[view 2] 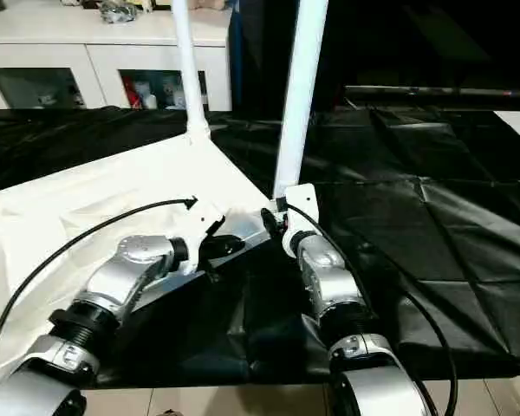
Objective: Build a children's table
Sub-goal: Rotate leg to tighten
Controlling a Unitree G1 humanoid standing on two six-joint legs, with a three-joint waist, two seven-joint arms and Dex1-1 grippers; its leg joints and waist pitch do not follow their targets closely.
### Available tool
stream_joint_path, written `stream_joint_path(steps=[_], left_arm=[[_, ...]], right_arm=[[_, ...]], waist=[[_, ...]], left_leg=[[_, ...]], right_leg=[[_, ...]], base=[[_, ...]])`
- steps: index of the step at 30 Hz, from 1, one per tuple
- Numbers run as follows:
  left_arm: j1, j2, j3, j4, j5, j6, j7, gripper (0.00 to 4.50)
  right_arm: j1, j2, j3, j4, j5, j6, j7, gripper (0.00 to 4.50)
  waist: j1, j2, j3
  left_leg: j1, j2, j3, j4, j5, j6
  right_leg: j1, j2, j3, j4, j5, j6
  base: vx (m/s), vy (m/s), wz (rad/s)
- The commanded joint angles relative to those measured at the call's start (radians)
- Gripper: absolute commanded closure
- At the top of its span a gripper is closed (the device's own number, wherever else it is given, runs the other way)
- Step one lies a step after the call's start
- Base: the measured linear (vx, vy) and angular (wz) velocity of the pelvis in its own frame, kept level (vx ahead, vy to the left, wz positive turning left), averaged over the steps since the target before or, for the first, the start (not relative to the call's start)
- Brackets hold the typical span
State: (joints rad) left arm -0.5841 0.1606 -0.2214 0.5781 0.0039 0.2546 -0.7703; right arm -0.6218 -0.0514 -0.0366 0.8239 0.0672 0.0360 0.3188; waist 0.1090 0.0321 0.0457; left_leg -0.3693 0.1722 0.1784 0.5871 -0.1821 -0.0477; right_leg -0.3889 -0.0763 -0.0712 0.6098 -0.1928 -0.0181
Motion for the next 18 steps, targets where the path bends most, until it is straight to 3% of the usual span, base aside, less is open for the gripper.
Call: stream_joint_path(steps=[1, 6, 8, 10, 12, 15, 16, 18], left_arm=[[0.023, 0.007, -0.014, -0.034, -0.029, -0.033, -0.062, 4.50], [0.047, 0.047, -0.002, -0.072, -0.054, -0.043, -0.123, 4.50], [0.059, 0.062, -0.001, -0.095, -0.069, -0.045, -0.160, 4.50], [0.072, 0.080, -0.003, -0.121, -0.085, -0.040, -0.202, 4.50], [0.088, 0.102, -0.012, -0.155, -0.099, -0.028, -0.244, 4.50], [0.105, 0.120, -0.019, -0.193, -0.108, -0.006, -0.277, 4.50], [0.107, 0.124, -0.019, -0.198, -0.109, -0.003, -0.280, 4.50], [0.109, 0.127, -0.018, -0.201, -0.109, -0.002, -0.281, 4.50]], right_arm=[[0.001, -0.022, 0.023, -0.061, 0.032, -0.001, 0.138, 0.75], [0.021, -0.128, 0.070, -0.134, 0.053, 0.058, 0.373, 0.75], [0.030, -0.169, 0.093, -0.163, 0.057, 0.073, 0.457, 0.75], [0.035, -0.204, 0.113, -0.176, 0.055, 0.082, 0.526, 0.75], [0.036, -0.225, 0.119, -0.179, 0.058, 0.081, 0.573, 0.75], [0.038, -0.243, 0.129, -0.187, 0.067, 0.100, 0.636, 0.75], [0.040, -0.250, 0.138, -0.193, 0.067, 0.111, 0.659, 0.75], [0.045, -0.258, 0.150, -0.206, 0.067, 0.127, 0.680, 0.75]], waist=[[-0.001, -0.010, -0.058], [0.006, -0.010, -0.069], [0.010, -0.007, -0.074], [0.011, -0.006, -0.075], [0.012, -0.007, -0.069], [0.012, -0.004, -0.064], [0.011, -0.009, -0.063], [0.013, -0.007, -0.062]], left_leg=[[0.008, 0.060, -0.025, -0.080, -0.259, 0.017], [-0.002, 0.059, -0.022, -0.063, -0.119, 0.080], [-0.002, 0.061, -0.020, -0.053, -0.062, 0.114], [-0.005, 0.059, -0.018, -0.049, -0.049, 0.128], [-0.005, 0.060, -0.016, -0.051, -0.092, 0.131], [-0.001, 0.065, -0.018, -0.059, -0.149, 0.098], [0.000, 0.066, -0.018, -0.060, -0.161, 0.090], [0.004, 0.067, -0.018, -0.062, -0.170, 0.079]], right_leg=[[0.038, -0.087, 0.055, -0.085, -0.252, -0.170], [0.048, -0.082, 0.050, -0.058, -0.055, -0.215], [0.044, -0.078, 0.047, -0.047, 0.047, -0.242], [0.045, -0.077, 0.046, -0.043, 0.077, -0.257], [0.042, -0.080, 0.044, -0.051, 0.011, -0.263], [0.039, -0.080, 0.045, -0.061, -0.104, -0.252], [0.039, -0.079, 0.045, -0.063, -0.126, -0.247], [0.036, -0.078, 0.047, -0.064, -0.144, -0.242]], base=[[0.000, 0.000, 0.00], [0.000, 0.000, 0.00], [0.000, 0.000, 0.00], [0.000, 0.000, 0.00], [0.000, 0.000, 0.00], [0.000, 0.000, 0.00], [0.000, 0.000, 0.00], [0.000, 0.000, 0.00]])
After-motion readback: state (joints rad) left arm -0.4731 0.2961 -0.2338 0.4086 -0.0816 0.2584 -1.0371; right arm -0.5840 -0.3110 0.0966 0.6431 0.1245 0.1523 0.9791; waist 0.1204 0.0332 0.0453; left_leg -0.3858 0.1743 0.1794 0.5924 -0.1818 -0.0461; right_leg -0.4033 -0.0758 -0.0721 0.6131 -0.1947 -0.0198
